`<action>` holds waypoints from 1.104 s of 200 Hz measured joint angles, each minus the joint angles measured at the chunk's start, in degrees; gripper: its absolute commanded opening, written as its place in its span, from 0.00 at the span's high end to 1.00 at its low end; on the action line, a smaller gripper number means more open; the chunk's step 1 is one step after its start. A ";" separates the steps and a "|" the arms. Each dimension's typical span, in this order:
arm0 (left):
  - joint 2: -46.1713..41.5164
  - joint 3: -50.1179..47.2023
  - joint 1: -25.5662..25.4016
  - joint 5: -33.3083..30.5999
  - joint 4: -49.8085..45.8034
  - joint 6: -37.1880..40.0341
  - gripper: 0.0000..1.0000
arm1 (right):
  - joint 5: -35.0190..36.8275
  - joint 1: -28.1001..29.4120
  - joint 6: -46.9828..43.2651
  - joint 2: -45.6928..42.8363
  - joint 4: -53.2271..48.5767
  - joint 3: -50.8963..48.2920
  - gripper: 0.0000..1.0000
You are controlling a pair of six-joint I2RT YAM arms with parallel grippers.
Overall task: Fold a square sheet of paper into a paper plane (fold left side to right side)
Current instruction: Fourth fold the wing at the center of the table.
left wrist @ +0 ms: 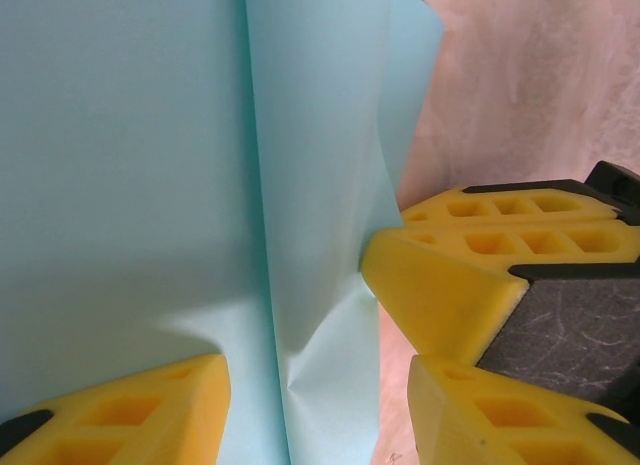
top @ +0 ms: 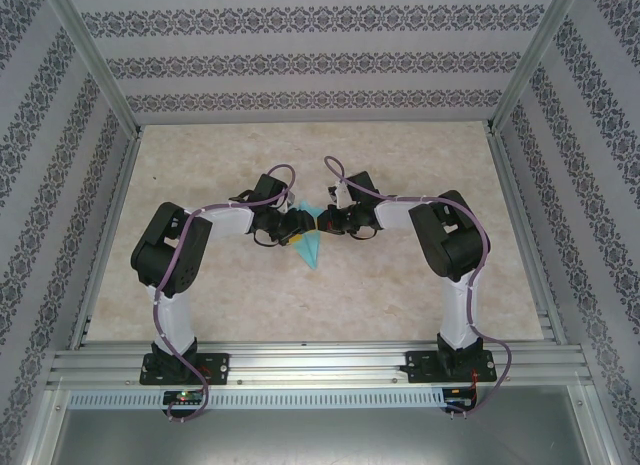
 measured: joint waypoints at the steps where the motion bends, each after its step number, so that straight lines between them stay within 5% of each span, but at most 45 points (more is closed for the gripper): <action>1: 0.00 0.00 0.00 0.00 0.00 0.00 0.48 | 0.00 0.00 0.00 0.00 0.00 0.02 0.94; 132: -2.38 0.00 0.00 -1.20 -4.28 2.73 0.48 | 1.79 0.63 -1.73 0.70 -5.16 2.86 0.94; 182: -4.98 0.02 0.00 -0.55 -4.59 2.80 0.71 | 1.79 0.63 -1.77 0.76 -5.42 3.02 0.94; 221: -2.97 1.11 0.00 1.88 -2.32 2.03 0.75 | 1.92 0.74 -2.34 0.76 -5.77 3.19 0.94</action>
